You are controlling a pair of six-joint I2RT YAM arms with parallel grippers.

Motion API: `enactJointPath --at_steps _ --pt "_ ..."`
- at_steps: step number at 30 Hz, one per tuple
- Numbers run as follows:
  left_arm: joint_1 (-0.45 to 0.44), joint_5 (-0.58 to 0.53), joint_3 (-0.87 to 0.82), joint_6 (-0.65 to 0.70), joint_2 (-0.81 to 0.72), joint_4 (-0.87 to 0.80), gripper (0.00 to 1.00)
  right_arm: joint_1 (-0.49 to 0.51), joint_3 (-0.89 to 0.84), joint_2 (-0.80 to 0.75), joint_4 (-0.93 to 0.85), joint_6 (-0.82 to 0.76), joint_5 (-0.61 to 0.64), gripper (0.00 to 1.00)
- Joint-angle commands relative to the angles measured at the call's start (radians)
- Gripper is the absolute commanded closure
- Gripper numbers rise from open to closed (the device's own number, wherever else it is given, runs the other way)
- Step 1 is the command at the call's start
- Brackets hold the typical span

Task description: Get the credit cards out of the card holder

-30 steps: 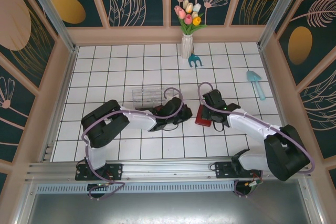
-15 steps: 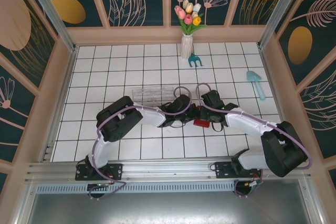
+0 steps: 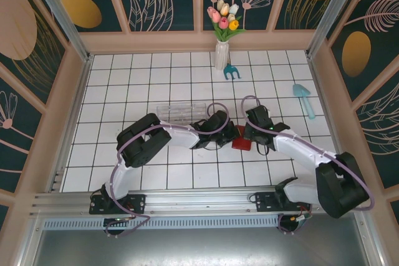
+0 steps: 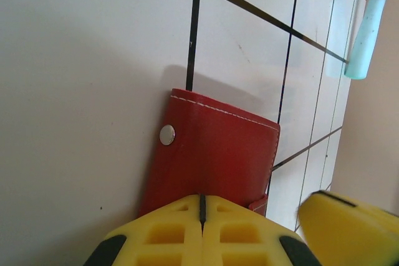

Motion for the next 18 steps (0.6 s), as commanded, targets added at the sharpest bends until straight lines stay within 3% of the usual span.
enactJointPath --at_steps 1,7,10,12,18 --pt "-0.002 -0.005 -0.060 -0.038 0.082 -0.182 1.00 -0.013 -0.025 -0.039 -0.048 0.030 0.058 1.00" --pt "-0.002 -0.001 -0.059 -0.028 0.076 -0.161 1.00 0.009 -0.029 -0.043 0.011 -0.026 -0.049 1.00" --pt "-0.002 0.005 -0.054 -0.026 0.077 -0.155 1.00 0.082 -0.014 -0.039 0.021 -0.034 -0.033 0.79" --pt "-0.002 0.006 -0.057 -0.027 0.077 -0.147 1.00 0.111 -0.004 -0.030 0.022 -0.033 -0.029 0.73" --pt "-0.002 0.030 -0.048 -0.001 0.070 -0.121 1.00 0.134 0.002 0.018 0.005 -0.030 0.002 0.66"
